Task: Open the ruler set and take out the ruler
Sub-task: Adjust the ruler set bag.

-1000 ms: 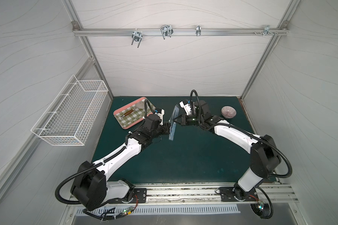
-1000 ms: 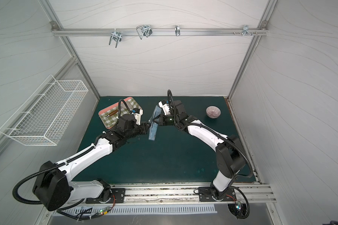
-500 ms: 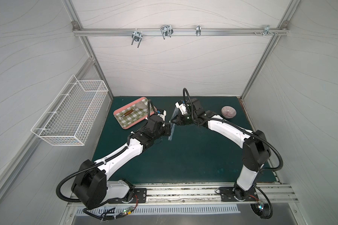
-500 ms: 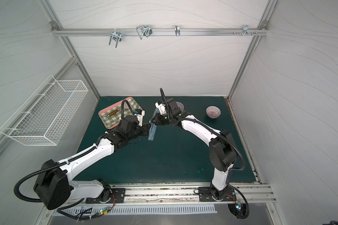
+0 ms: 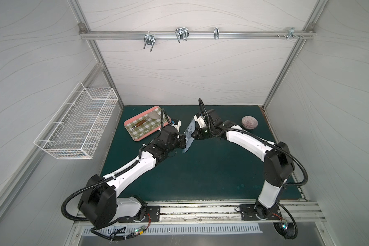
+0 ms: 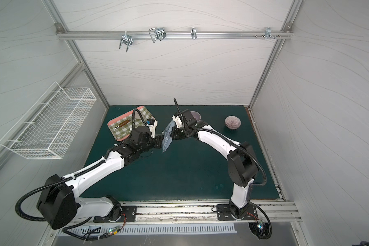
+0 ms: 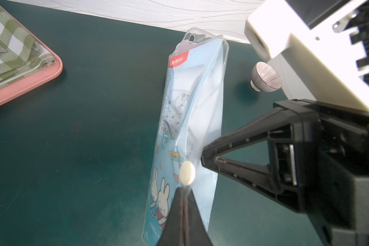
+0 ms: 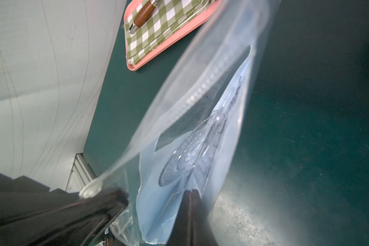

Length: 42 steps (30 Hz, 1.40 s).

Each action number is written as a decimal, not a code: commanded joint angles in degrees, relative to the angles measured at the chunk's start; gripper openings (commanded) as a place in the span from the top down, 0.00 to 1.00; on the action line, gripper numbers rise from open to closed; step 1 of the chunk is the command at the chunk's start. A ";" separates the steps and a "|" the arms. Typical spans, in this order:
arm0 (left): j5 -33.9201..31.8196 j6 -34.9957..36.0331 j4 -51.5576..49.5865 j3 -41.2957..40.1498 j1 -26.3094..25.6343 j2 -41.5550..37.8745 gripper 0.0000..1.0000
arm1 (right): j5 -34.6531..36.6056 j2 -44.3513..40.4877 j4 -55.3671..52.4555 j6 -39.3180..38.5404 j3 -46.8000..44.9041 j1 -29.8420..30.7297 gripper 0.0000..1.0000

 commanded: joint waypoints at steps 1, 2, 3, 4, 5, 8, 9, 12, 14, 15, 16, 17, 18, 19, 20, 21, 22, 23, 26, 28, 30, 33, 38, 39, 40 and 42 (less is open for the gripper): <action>-1.45 0.70 2.22 2.10 -0.19 -0.79 1.00 | 2.40 0.78 -2.86 -1.22 1.00 -0.32 1.00; -1.81 0.87 2.03 2.08 -0.15 -1.00 1.00 | 2.72 0.63 -2.88 -1.22 0.86 -0.47 1.00; -2.08 1.01 1.84 2.01 -0.17 -1.22 1.00 | 3.03 0.54 -2.86 -1.22 0.56 -0.59 1.00; -2.42 1.12 1.76 1.96 -0.20 -1.40 1.00 | 3.12 0.38 -2.85 -1.22 0.37 -0.79 1.00; -2.78 1.12 1.66 1.76 -0.19 -1.60 1.00 | 3.47 0.28 -2.88 -1.22 0.13 -0.90 1.00; -3.75 1.27 1.73 1.32 -0.16 -2.26 1.00 | 4.26 0.06 -3.00 -1.22 -0.26 -1.26 1.00; -4.02 1.34 1.75 1.16 -0.16 -2.44 1.00 | 4.55 0.09 -3.13 -1.36 -0.33 -1.22 1.00; -4.93 1.38 1.53 1.05 -0.21 -2.82 1.00 | 4.91 -0.23 -3.16 -1.30 -0.65 -1.43 1.00; -5.05 1.43 1.51 1.05 -0.16 -2.74 1.00 | 4.59 -0.47 -2.50 -1.19 -1.01 -1.39 1.00; -4.98 1.34 1.45 1.13 -0.24 -2.68 1.00 | 4.08 -0.60 -1.88 -0.98 -1.35 -1.40 1.00; -5.00 1.34 1.47 1.22 -0.25 -2.50 1.00 | 3.47 -0.82 -1.14 -0.83 -1.64 -1.38 1.00; -4.96 1.25 1.41 1.44 -0.40 -2.12 1.00 | 2.70 -0.96 -0.12 -0.63 -2.13 -1.42 1.00; -4.96 1.27 1.36 1.70 -0.64 -1.81 1.00 | 1.97 -1.18 0.84 -0.39 -2.43 -1.38 1.00; -5.03 1.25 1.27 1.95 -0.83 -1.44 1.00 | 1.26 -1.41 1.74 -0.26 -2.83 -1.42 1.00; -5.20 1.32 1.20 2.14 -1.11 -0.87 1.00 | 0.60 -1.75 2.88 0.04 -3.31 -1.43 1.00; -5.65 1.42 1.08 2.39 -1.54 -0.38 1.00 | 0.01 -1.96 3.97 0.25 -3.63 -1.31 1.00; -5.95 1.50 1.05 2.52 -1.88 0.03 1.00 | -0.45 -2.23 4.61 0.42 -3.79 -1.31 1.00; -6.28 1.51 1.05 2.76 -2.17 0.66 1.00 | -0.85 -2.32 5.02 0.45 -3.89 -1.18 1.00; -7.16 1.44 1.40 2.99 -2.81 2.00 1.00 | -1.42 -2.75 6.27 0.56 -3.87 -0.96 1.00; -7.97 1.43 1.40 3.25 -3.14 2.85 1.00 | -1.61 -2.83 6.80 0.63 -3.86 -0.88 1.00; -8.69 1.34 1.40 3.42 -3.37 3.53 1.00 | -1.70 -2.66 6.64 0.88 -3.35 -0.83 0.99; -9.51 1.08 1.36 3.59 -3.48 4.29 1.00 | -1.68 -2.14 5.96 1.19 -2.49 -0.91 0.97; -10.48 0.55 1.47 3.50 -3.72 4.54 1.00 | -0.77 -1.30 3.89 1.67 -1.18 -0.72 0.94; -10.94 0.46 1.49 3.51 -3.72 4.55 1.00 | -0.74 -1.14 3.56 1.82 -0.86 -0.58 0.93; -11.13 0.46 1.52 3.59 -3.82 4.57 1.00 | -0.80 -0.90 3.26 1.94 -0.69 -0.54 0.93; -11.43 0.46 1.63 3.73 -3.95 4.52 1.00 | -0.61 -0.34 2.76 2.20 -0.09 -0.47 0.91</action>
